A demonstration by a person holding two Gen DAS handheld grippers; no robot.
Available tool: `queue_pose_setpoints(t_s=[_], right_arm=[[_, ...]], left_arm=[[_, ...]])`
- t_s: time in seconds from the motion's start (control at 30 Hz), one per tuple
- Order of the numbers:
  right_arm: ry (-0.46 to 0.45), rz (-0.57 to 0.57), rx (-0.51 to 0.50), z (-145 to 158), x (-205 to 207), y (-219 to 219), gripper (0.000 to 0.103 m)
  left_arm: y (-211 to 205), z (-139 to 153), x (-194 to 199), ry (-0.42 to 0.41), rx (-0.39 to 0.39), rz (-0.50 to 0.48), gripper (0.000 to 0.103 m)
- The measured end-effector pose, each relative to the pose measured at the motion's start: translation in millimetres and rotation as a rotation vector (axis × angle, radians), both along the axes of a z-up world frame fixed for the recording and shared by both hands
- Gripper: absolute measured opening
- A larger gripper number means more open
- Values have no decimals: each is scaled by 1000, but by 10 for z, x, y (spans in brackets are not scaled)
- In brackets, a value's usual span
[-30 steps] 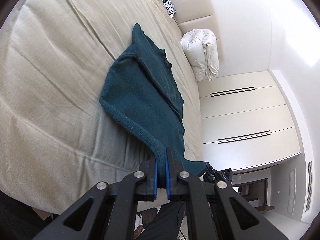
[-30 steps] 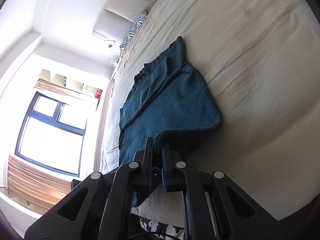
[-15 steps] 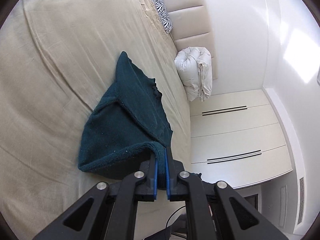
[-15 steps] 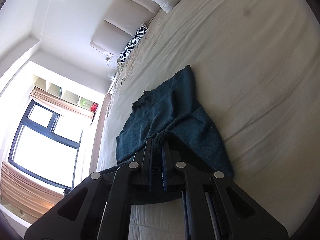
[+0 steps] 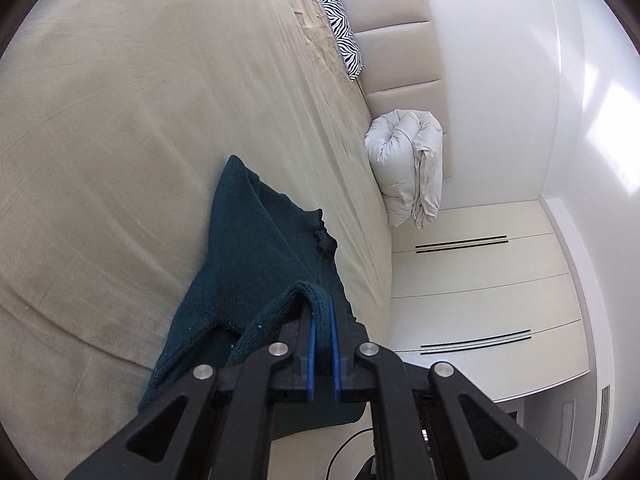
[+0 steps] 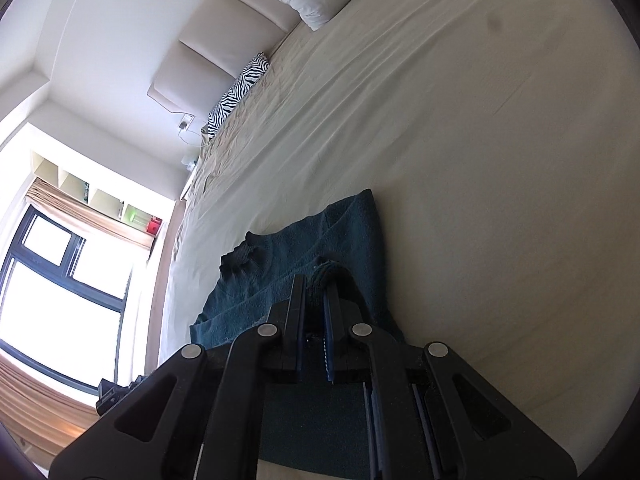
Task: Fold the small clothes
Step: 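Fold the hem toward the collar with the left tool while the right tool grasps it, then lay the folded hem down with both tools and open them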
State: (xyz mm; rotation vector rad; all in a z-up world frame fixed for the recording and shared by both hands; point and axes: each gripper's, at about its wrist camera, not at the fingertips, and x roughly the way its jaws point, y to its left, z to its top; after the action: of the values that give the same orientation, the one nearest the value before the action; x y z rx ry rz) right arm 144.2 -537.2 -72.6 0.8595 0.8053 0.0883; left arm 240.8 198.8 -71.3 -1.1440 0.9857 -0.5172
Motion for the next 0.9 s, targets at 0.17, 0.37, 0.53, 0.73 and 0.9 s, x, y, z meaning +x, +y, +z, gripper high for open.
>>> queue_pose_setpoints(t_s=[0.17,0.37,0.53,0.73,0.9], right_arm=[[25,-13,-11,-194,428,32,6],[52,-31,-19,-369,855,56,6],[93,-33,-33,-565,1137,69,7],[139,-40,-3,-835,1318,84,12],[102,-36,-47,-789,1292,136,23]], left_arm=[[-14,-148,363,23,14,15,7],[-55,-273,735,34,38,23,7],[-94,-478,935,65,58,30,7],[-103,-632,1031,83,81,56,34],[-63,-561,963,61,97,73,50]])
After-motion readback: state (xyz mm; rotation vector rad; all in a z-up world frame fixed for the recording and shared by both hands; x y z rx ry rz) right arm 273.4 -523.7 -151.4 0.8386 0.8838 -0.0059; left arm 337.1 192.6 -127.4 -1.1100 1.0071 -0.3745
